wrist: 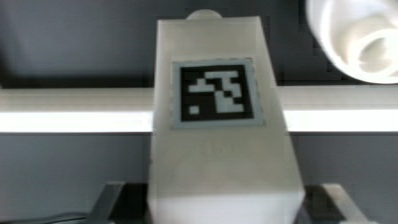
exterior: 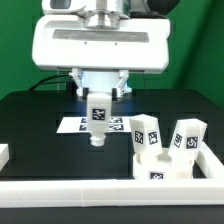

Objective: Assemble stool

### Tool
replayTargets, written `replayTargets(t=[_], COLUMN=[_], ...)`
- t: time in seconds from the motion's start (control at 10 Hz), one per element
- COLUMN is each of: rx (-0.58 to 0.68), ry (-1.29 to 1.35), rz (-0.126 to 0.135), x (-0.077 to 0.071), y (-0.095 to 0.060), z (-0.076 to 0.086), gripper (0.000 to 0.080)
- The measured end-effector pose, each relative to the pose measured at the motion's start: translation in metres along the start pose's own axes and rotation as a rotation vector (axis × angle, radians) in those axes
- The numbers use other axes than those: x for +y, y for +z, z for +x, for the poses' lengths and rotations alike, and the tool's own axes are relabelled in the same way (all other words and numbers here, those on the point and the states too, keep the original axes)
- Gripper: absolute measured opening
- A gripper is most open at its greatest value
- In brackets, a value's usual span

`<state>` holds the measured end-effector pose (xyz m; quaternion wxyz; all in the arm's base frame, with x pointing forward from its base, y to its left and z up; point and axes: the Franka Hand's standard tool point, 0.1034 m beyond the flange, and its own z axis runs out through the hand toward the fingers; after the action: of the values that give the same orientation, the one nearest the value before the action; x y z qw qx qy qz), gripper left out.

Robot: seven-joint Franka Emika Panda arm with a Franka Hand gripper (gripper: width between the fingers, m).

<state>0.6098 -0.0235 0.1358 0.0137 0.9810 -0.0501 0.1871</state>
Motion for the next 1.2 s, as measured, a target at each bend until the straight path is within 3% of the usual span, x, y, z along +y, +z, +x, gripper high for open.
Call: replayTargets(t=[0.1,0.6,0.8,1.0,1.2], rx=[0.003,0.002,0.012,0.019,0.025], ry=[0.013,0.000,0.001,0.014,0.005], rz=[0.014,0.014,0.041,0.059,0.056], x=[-0.013,-0.013,-0.042,-0.069,-0.070], y=[-0.001,0.001,0.001,0.003,0.006], z=[0.002,0.003,0.019,0.022,0.021], gripper=[0.0338,0.0340,0.0340,0.0340,0.0340])
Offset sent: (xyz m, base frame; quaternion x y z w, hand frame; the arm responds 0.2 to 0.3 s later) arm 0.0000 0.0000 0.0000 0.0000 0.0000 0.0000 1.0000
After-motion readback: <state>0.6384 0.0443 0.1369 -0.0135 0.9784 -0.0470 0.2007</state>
